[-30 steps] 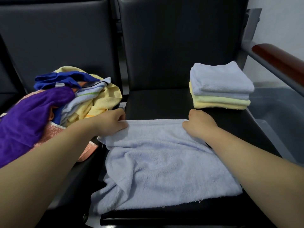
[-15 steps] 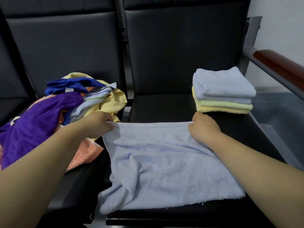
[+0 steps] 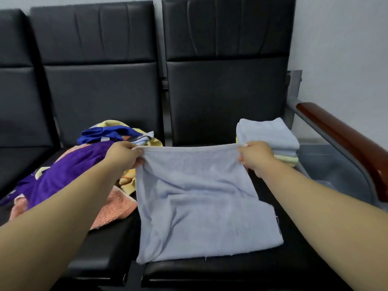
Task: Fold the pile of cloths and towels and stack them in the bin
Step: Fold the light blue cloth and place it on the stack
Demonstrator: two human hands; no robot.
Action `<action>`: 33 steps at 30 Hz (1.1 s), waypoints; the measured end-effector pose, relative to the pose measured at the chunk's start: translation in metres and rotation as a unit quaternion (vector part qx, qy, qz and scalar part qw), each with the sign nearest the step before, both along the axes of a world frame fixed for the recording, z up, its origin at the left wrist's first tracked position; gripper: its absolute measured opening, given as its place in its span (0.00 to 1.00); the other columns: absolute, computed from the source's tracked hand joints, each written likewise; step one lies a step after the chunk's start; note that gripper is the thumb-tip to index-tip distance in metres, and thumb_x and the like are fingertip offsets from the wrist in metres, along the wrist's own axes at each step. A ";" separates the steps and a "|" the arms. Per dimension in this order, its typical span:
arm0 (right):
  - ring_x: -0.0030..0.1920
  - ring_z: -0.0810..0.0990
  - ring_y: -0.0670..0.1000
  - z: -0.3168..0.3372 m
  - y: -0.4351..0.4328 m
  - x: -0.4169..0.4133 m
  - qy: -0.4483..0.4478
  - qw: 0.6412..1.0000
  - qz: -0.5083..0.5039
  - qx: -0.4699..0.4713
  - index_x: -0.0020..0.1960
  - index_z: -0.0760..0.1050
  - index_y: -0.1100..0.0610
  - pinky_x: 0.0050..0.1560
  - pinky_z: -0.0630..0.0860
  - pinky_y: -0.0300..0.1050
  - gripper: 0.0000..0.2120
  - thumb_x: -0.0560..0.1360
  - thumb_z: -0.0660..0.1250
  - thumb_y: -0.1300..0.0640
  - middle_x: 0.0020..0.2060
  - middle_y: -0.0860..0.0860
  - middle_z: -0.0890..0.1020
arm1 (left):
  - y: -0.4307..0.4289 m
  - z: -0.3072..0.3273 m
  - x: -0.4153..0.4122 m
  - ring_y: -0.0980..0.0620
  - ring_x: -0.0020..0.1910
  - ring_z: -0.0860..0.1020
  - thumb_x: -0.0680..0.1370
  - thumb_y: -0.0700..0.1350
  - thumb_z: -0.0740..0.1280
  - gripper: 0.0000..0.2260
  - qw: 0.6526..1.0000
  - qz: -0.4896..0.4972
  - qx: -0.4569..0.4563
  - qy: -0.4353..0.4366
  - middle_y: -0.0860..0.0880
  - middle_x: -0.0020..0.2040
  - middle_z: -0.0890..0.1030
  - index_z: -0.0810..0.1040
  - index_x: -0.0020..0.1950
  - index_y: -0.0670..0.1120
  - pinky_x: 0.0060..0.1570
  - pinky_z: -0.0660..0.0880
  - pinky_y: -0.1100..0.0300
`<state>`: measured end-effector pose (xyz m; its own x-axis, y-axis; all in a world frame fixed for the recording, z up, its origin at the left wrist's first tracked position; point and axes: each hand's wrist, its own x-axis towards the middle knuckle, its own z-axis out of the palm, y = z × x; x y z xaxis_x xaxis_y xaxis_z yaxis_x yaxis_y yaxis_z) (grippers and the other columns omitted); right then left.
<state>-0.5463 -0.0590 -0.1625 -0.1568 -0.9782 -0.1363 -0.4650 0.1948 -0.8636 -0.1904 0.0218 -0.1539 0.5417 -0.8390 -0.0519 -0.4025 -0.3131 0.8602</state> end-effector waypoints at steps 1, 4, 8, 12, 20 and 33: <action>0.48 0.84 0.57 0.017 -0.002 0.003 -0.017 1.000 -0.006 -0.011 0.54 0.76 0.53 0.53 0.83 0.53 0.03 0.80 0.66 0.57 0.47 0.55 0.84 | -0.002 0.012 -0.001 0.46 0.35 0.82 0.77 0.40 0.69 0.04 1.000 0.007 -0.028 -0.002 0.44 0.37 0.84 0.84 0.45 0.43 0.45 0.84 0.48; 0.35 0.78 0.50 0.070 -0.010 0.009 -0.059 0.994 -0.014 -0.091 0.50 0.76 0.52 0.32 0.75 0.38 0.02 0.80 0.66 0.58 0.41 0.53 0.83 | -0.006 0.060 -0.002 0.48 0.34 0.79 0.76 0.41 0.67 0.07 0.992 0.027 -0.118 -0.026 0.40 0.36 0.85 0.84 0.41 0.43 0.45 0.82 0.44; 0.37 0.76 0.51 0.132 -0.009 0.008 -0.079 0.977 -0.022 -0.196 0.48 0.79 0.63 0.35 0.72 0.41 0.10 0.81 0.65 0.57 0.37 0.56 0.80 | -0.004 0.119 0.002 0.47 0.37 0.83 0.78 0.45 0.67 0.10 0.973 0.040 -0.227 -0.025 0.50 0.34 0.85 0.83 0.38 0.48 0.43 0.80 0.52; 0.46 0.82 0.51 0.146 0.009 -0.002 -0.091 0.968 -0.014 -0.235 0.48 0.79 0.52 0.47 0.81 0.49 0.07 0.83 0.64 0.53 0.45 0.52 0.84 | 0.008 0.128 0.003 0.51 0.39 0.84 0.79 0.44 0.68 0.10 0.957 0.020 -0.288 0.006 0.52 0.34 0.85 0.83 0.39 0.50 0.48 0.82 0.54; 0.46 0.77 0.54 0.042 0.052 -0.037 -0.018 0.988 0.009 -0.156 0.51 0.78 0.54 0.43 0.71 0.49 0.07 0.83 0.64 0.52 0.46 0.53 0.80 | 0.055 0.040 -0.007 0.50 0.36 0.76 0.76 0.44 0.71 0.03 0.986 -0.078 -0.122 -0.079 0.48 0.38 0.81 0.82 0.44 0.47 0.42 0.74 0.54; 0.42 0.74 0.55 -0.034 0.092 -0.057 0.070 0.995 0.072 -0.023 0.45 0.74 0.58 0.39 0.67 0.49 0.07 0.80 0.64 0.57 0.43 0.56 0.79 | 0.093 -0.019 -0.024 0.43 0.43 0.77 0.81 0.38 0.64 0.02 0.983 -0.135 0.035 0.120 0.40 0.46 0.77 0.76 0.51 0.41 0.38 0.76 0.53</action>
